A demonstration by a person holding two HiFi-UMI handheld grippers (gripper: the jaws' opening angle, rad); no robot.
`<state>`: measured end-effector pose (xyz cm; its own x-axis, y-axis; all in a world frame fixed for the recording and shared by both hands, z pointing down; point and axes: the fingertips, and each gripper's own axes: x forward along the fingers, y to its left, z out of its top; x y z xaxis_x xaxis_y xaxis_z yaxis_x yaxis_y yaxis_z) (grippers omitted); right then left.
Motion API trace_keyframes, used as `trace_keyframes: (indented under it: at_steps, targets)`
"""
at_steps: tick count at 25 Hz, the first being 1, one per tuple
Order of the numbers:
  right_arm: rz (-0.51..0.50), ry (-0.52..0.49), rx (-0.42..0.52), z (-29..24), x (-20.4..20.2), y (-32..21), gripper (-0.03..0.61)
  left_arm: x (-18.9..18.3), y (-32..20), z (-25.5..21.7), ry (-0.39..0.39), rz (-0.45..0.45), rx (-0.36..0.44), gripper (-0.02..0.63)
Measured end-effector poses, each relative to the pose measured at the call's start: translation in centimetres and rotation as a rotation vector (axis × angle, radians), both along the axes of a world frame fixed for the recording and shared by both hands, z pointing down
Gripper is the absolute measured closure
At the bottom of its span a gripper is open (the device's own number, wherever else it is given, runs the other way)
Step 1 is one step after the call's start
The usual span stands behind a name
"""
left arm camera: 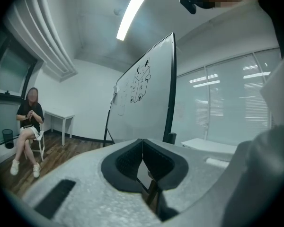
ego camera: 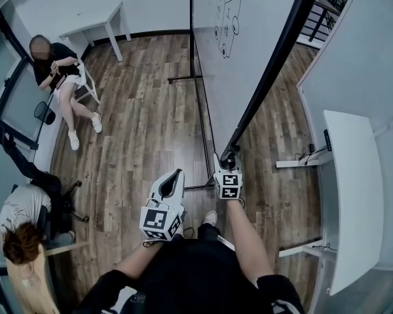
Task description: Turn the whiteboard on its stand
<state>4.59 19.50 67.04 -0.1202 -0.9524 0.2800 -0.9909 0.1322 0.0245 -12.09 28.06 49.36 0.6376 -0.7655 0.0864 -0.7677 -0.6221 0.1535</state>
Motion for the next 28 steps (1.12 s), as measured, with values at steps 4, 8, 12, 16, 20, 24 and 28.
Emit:
trace_keyframes:
  at_steps: [4, 8, 12, 16, 20, 24, 28]
  targets:
    - [0.012, 0.001, 0.011, 0.2, 0.0, 3.5, 0.42, -0.3, 1.7, 0.6, -0.003, 0.025, 0.0, 0.597]
    - [0.014, 0.002, 0.023, -1.0, -0.8, 6.0, 0.42, -1.4, 2.5, -0.4, 0.005, 0.043, -0.011, 0.597]
    - [0.013, -0.004, 0.038, -1.7, -1.4, 7.8, 0.421, -1.8, 2.9, -0.8, 0.016, 0.056, -0.019, 0.597]
    - [0.021, -0.008, 0.021, -2.3, -1.7, 9.2, 0.421, -1.9, 2.9, -1.6, 0.026, 0.069, -0.026, 0.597]
    - [0.007, -0.009, 0.007, -2.8, -2.2, 10.3, 0.42, -1.9, 2.4, -2.2, 0.034, 0.078, -0.036, 0.597]
    - [-0.006, -0.007, -0.018, -3.2, -2.5, 10.7, 0.421, -1.8, 1.9, -2.7, 0.043, 0.083, -0.041, 0.597]
    - [0.008, -0.014, -0.026, -3.3, -2.5, 11.1, 0.42, -1.8, 1.8, -2.8, 0.044, 0.092, -0.049, 0.597]
